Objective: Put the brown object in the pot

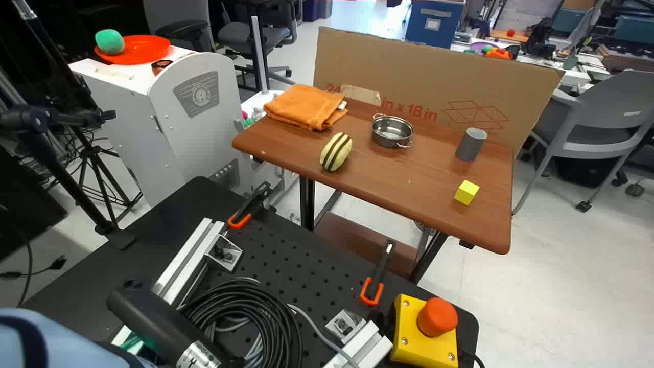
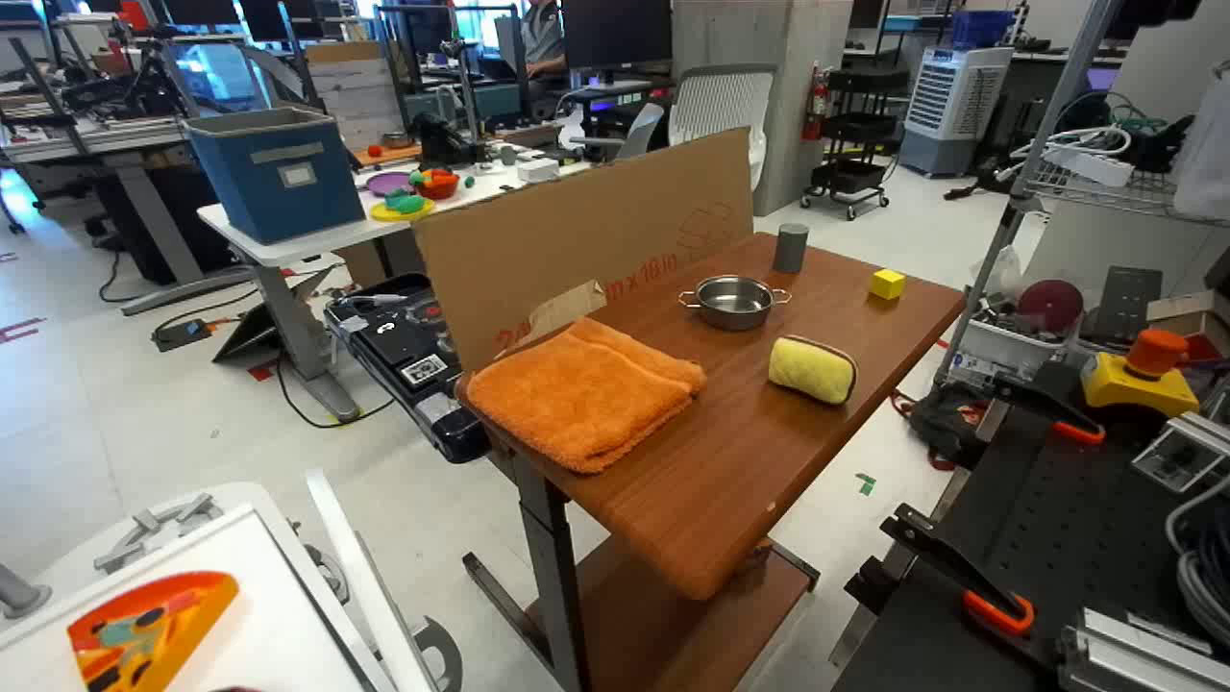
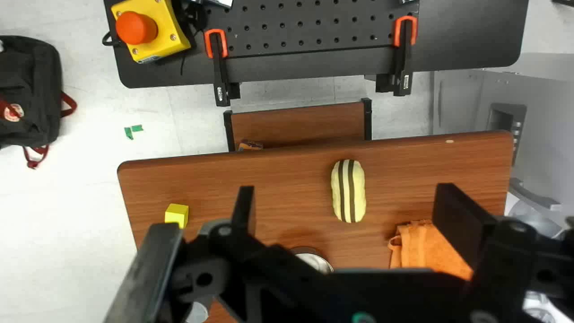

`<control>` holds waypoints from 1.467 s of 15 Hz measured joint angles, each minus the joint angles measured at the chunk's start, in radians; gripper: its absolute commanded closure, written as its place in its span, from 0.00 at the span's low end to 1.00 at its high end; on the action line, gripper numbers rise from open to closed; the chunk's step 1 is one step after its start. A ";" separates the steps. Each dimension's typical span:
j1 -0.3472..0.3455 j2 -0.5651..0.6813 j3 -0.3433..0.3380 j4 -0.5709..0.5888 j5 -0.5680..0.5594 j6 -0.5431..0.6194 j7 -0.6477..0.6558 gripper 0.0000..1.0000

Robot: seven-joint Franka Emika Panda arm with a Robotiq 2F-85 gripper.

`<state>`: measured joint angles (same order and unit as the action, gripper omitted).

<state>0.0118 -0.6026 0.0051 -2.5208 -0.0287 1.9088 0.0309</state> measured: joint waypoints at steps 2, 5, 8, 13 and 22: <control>0.000 0.000 0.000 0.000 0.000 0.000 0.000 0.00; 0.000 0.000 0.000 0.000 0.000 0.000 0.000 0.00; 0.000 0.000 0.000 0.000 0.000 0.000 0.000 0.00; 0.000 0.000 0.000 0.000 0.000 0.000 0.000 0.00; 0.001 0.097 0.029 -0.015 -0.002 0.074 0.025 0.00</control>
<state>0.0128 -0.5060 0.0337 -2.5357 -0.0305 1.9825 0.0561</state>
